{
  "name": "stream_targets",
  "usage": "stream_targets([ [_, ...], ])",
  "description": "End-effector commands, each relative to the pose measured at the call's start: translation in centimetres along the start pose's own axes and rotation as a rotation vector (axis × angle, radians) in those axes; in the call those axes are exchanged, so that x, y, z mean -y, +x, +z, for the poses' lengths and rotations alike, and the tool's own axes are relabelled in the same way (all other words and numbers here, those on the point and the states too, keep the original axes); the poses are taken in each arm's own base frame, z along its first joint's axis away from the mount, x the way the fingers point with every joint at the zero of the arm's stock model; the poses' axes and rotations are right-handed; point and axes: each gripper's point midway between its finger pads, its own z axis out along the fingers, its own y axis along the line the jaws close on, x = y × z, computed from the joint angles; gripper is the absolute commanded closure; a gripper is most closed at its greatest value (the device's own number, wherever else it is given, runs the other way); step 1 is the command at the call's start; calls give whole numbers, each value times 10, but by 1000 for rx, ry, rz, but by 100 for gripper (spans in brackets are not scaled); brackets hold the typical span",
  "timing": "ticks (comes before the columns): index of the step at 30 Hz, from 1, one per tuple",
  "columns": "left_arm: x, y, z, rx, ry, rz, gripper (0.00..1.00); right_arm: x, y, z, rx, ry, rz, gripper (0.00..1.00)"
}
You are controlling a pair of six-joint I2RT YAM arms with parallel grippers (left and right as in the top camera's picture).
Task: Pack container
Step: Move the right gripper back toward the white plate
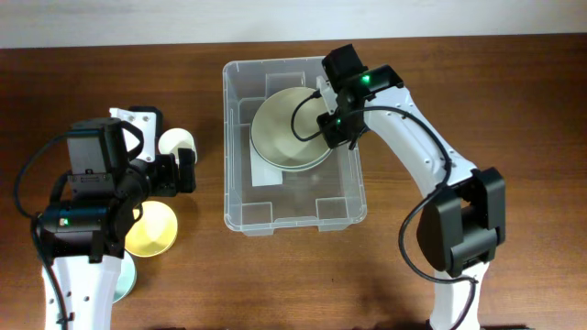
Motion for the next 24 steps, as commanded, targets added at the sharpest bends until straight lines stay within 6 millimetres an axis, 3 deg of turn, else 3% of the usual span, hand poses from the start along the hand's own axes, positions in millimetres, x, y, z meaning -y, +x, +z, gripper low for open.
stream_targets([
  [1,-1,-6,-2,13,-6,-6,0,5,8,18,-48,11,14,96],
  [8,-1,-6,-2,13,-6,-6,0,5,5,17,-35,12,13,96],
  [12,-1,-7,-2,16,-6,-6,0,4,-4,3,3,13,11,96],
  [19,-1,-7,-2,16,-6,-6,0,4,-37,-65,185,29,4,96],
  [24,-1,-7,-2,14,-6,-6,0,9,-43,-112,289,41,50,92],
])
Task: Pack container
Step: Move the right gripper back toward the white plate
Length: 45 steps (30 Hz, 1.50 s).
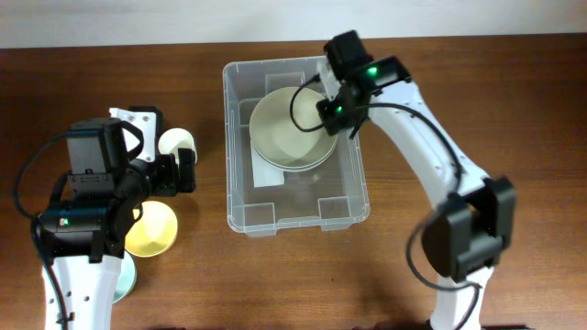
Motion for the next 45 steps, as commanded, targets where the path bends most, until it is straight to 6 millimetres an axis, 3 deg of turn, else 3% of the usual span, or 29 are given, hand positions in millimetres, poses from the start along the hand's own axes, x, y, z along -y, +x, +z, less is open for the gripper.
stream_targets([
  [1,-1,-7,-2,14,-6,-6,0,14,-20,-64,146,33,98,80],
  [2,-1,-6,-2,14,-6,-6,0,18,-19,-68,154,34,135,69],
  [3,-1,-7,-2,14,-6,-6,0,27,-20,-78,176,37,215,8],
  [4,-1,-7,-2,14,-6,-6,0,34,-23,-83,197,38,268,1],
  [7,-1,-7,-2,16,-6,-6,0,50,-30,-91,245,48,282,1],
  [12,-1,-7,-2,16,-6,-6,0,109,-25,-107,289,141,370,1],
  [16,-1,-7,-2,16,-6,-7,0,153,5,-131,276,176,582,1],
  [21,-1,-4,-2,5,-6,-8,0,173,46,-166,239,223,665,1],
  [25,-7,2,-4,-21,-41,-46,0,174,84,-197,198,286,726,1],
  [29,-16,3,-14,-42,-101,-68,0,163,111,-223,185,321,733,1],
  [34,-21,-8,-24,-35,-127,-112,0,144,145,-236,195,322,743,1],
  [36,-26,-15,-23,-32,-138,-128,0,137,163,-231,184,325,743,1],
  [39,-50,-24,-18,-38,-204,-171,0,128,191,-208,145,322,746,1],
  [45,-125,-44,4,-71,-332,-352,0,119,234,-156,27,314,728,1],
])
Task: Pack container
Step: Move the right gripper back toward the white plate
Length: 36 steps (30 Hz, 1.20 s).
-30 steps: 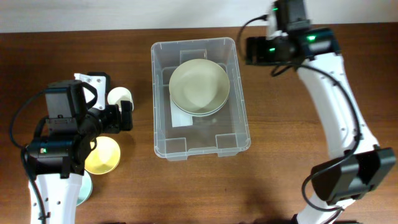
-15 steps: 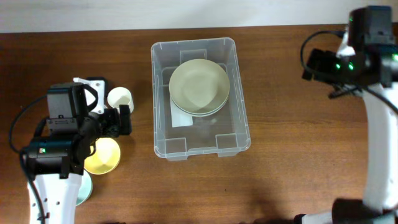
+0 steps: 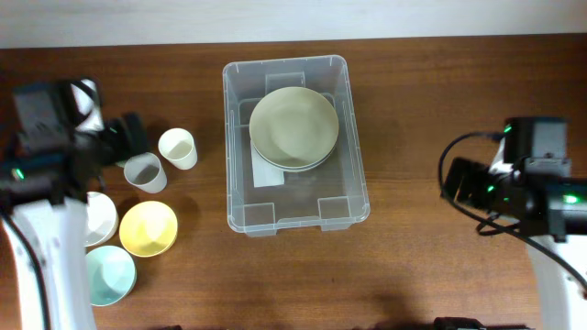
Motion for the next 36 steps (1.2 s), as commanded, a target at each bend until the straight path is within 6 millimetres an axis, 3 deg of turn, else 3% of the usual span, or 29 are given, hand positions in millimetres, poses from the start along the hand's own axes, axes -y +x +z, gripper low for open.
stream_targets([
  [1,-48,-28,31,-27,-102,-153,0,8,19,23,-57,34,-10,1],
  [6,-81,-38,88,-113,-152,-239,1,8,23,31,-69,39,-12,1],
  [7,-88,-31,114,-167,-161,-259,1,8,22,31,-67,38,-22,1],
  [12,-99,-1,166,-299,-179,-282,1,10,22,31,-64,50,-23,1],
  [18,-104,22,205,-380,-188,-286,0,11,21,31,-63,53,-23,1],
  [23,-106,32,230,-403,-189,-287,7,12,21,31,-60,63,-23,1],
  [29,-106,49,250,-451,-188,-287,29,13,21,31,-61,64,-23,1],
  [36,-106,50,253,-453,-186,-287,71,12,21,31,-61,64,-23,1],
])
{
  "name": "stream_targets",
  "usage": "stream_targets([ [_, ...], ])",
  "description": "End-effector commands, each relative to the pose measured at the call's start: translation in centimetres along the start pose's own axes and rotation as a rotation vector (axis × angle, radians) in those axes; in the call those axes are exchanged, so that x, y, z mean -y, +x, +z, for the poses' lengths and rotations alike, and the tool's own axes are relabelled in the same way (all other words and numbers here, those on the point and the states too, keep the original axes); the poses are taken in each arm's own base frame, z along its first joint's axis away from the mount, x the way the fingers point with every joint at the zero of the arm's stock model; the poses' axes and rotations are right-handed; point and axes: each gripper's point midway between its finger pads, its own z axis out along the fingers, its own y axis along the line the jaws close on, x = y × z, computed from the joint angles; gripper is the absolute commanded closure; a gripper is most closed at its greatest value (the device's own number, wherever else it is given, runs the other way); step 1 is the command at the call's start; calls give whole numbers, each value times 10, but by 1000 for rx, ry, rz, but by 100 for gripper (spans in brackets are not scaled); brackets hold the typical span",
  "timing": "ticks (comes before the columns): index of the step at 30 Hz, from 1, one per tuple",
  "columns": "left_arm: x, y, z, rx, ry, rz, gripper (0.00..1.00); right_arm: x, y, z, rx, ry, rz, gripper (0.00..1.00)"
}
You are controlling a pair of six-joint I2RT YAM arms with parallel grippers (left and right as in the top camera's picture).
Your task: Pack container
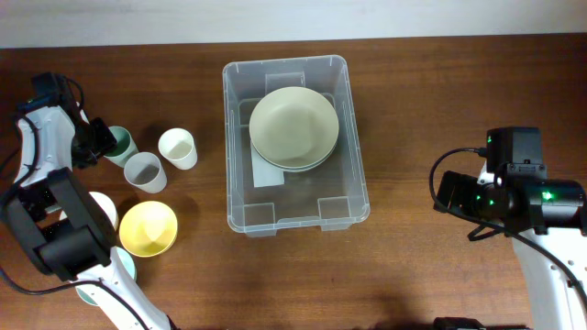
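A clear plastic container [240, 183] stands mid-table with a stack of pale green plates [293, 126] inside it. To its left stand a green cup [121, 145], a grey cup [145, 172] and a cream cup [177, 148], with a yellow bowl [149, 228] nearer the front. My left gripper [92, 147] is at the far left, right beside the green cup; its jaws are too small to read. My right gripper [447, 194] hangs over bare table right of the container, fingers unclear.
A white bowl [106, 209] and a teal bowl [127, 268] lie mostly under my left arm at the front left. A white label [268, 174] lies on the container floor beside the plates.
My left arm has folded back toward the left edge, its gripper now beside a green cup that was hidden before. My right arm sits slightly nearer the front; plates and other cups are unmoved.
My right gripper was first inside the container at the right rim of the plate stack, and still there shortly after, while my left arm hung over the cups. Then both arms stood withdrawn to the sides, the plates left in the container. Now the left gripper is by the green cup.
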Motion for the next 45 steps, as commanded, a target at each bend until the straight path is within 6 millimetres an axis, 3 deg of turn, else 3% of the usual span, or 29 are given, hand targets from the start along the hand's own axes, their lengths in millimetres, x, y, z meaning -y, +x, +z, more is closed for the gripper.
stream_targets([
  [1,-3,-8,-3,22,-3,-3,79,5,-2,-1,15,20,-1,1],
  [8,-2,-12,-4,38,0,-4,98,5,-2,-1,17,20,-1,1],
  [11,1,-16,-9,47,14,-4,99,6,-2,-1,18,26,-1,1],
  [16,13,-31,-56,99,68,4,99,6,-3,-1,19,25,0,1],
  [20,34,-37,-117,178,97,44,99,6,-3,-1,21,25,0,1],
  [23,59,-26,-166,229,127,103,99,6,-3,-1,21,24,0,1],
  [27,109,6,-225,294,192,231,99,6,-3,-1,21,24,2,1],
  [29,137,30,-245,309,225,316,99,5,-3,-1,19,18,4,1],
  [30,158,53,-256,302,246,401,99,4,-3,-1,19,17,4,1],
  [39,228,167,-261,127,295,699,99,2,-2,-1,15,2,3,1],
  [41,252,194,-266,125,335,782,99,1,-2,-1,14,-1,3,1],
  [45,285,224,-270,136,384,861,99,2,-1,-1,11,0,3,1],
])
